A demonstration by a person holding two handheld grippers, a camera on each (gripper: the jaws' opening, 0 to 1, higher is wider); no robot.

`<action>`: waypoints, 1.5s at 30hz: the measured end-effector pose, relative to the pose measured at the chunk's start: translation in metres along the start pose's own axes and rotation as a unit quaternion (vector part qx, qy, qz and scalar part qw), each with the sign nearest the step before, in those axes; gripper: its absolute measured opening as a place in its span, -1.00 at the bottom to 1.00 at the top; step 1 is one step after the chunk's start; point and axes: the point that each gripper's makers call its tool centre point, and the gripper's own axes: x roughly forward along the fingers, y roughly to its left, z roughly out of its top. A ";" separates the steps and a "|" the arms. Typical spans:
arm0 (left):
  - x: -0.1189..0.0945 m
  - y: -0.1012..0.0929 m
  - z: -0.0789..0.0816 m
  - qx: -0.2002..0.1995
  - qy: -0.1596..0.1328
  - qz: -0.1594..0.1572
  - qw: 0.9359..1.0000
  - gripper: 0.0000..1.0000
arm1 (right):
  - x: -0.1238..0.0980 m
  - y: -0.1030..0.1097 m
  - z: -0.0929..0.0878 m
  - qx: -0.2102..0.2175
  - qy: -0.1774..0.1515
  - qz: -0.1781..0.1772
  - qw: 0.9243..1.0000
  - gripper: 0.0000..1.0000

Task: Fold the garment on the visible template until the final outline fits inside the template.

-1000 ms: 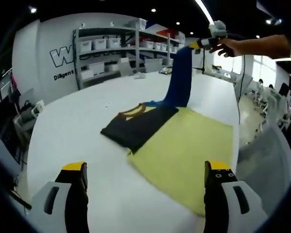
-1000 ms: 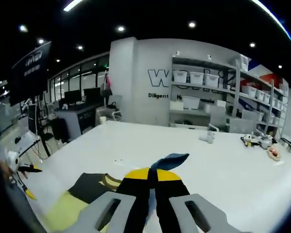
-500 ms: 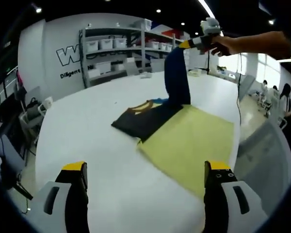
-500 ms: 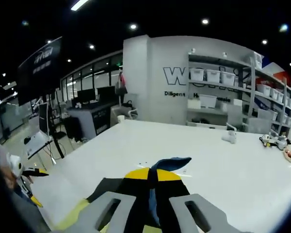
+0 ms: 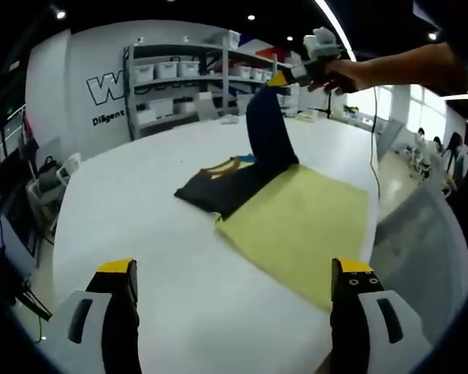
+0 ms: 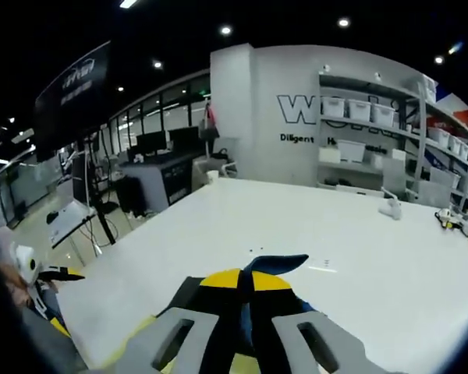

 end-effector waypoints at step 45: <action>-0.017 0.010 -0.012 -0.017 0.004 -0.001 1.000 0.98 | 0.097 0.092 -0.099 0.060 0.102 0.053 0.992 -1.00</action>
